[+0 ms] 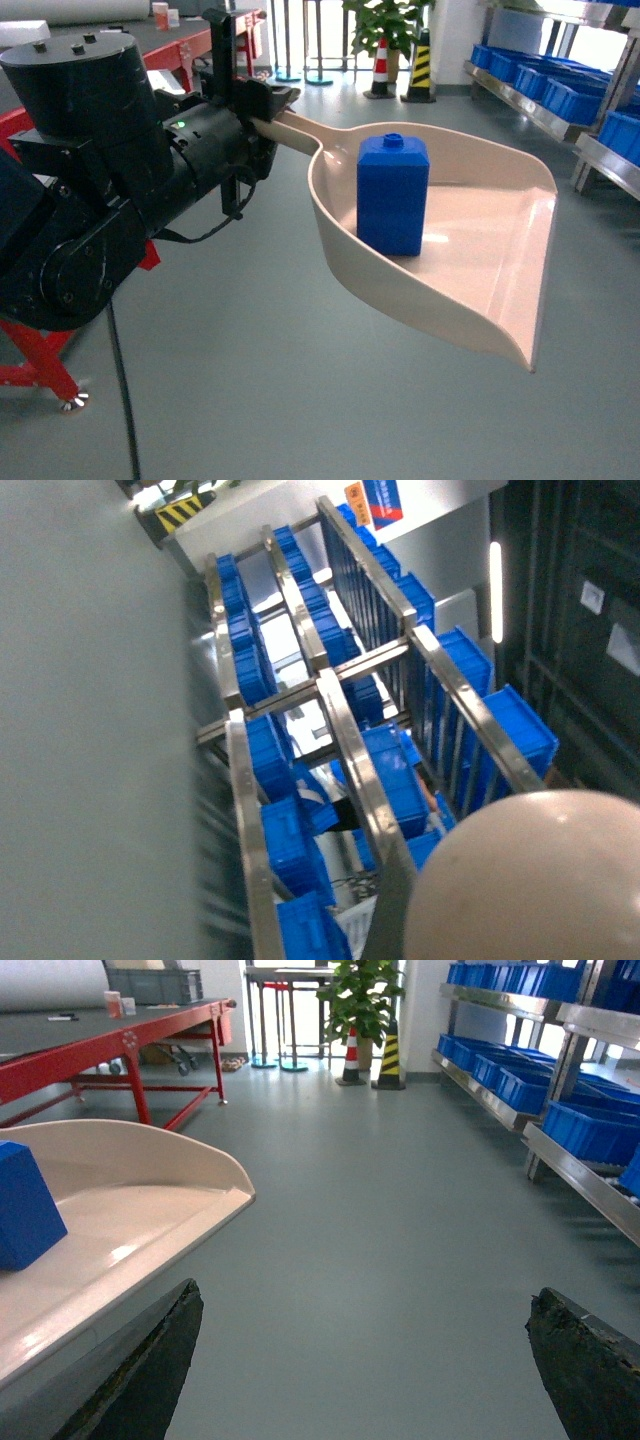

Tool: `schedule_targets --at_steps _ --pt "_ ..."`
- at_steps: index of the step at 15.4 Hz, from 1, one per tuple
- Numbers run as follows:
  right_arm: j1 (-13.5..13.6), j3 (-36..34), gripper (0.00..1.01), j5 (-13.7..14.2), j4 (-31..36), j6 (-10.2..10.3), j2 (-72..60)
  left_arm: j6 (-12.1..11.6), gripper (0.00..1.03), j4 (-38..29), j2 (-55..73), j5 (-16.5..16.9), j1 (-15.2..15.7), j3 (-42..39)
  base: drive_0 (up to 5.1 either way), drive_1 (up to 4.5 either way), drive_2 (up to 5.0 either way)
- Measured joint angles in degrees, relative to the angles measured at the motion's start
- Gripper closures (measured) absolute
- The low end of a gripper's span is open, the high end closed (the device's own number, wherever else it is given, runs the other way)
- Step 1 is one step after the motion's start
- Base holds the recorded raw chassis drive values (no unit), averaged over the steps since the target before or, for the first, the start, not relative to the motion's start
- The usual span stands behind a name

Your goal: Place part in tray to right shelf

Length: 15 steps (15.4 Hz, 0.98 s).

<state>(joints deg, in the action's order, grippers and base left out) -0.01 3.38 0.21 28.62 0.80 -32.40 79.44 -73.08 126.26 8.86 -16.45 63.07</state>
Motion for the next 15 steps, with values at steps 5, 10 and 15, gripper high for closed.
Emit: schedule_targets --at_steps 5,10,15 --pt "0.0 0.0 0.03 0.0 0.0 0.0 0.2 0.0 0.90 -0.3 -0.1 -0.5 0.9 0.0 -0.1 4.14 -4.2" --pt "0.0 0.0 0.03 0.0 0.0 0.0 0.2 0.0 0.90 -0.3 -0.1 -0.3 0.8 0.0 0.1 4.28 -4.1" --pt "0.0 0.0 0.03 0.0 0.2 0.0 0.2 0.0 0.90 -0.2 -0.1 -0.3 0.7 0.0 0.1 4.34 -4.1"
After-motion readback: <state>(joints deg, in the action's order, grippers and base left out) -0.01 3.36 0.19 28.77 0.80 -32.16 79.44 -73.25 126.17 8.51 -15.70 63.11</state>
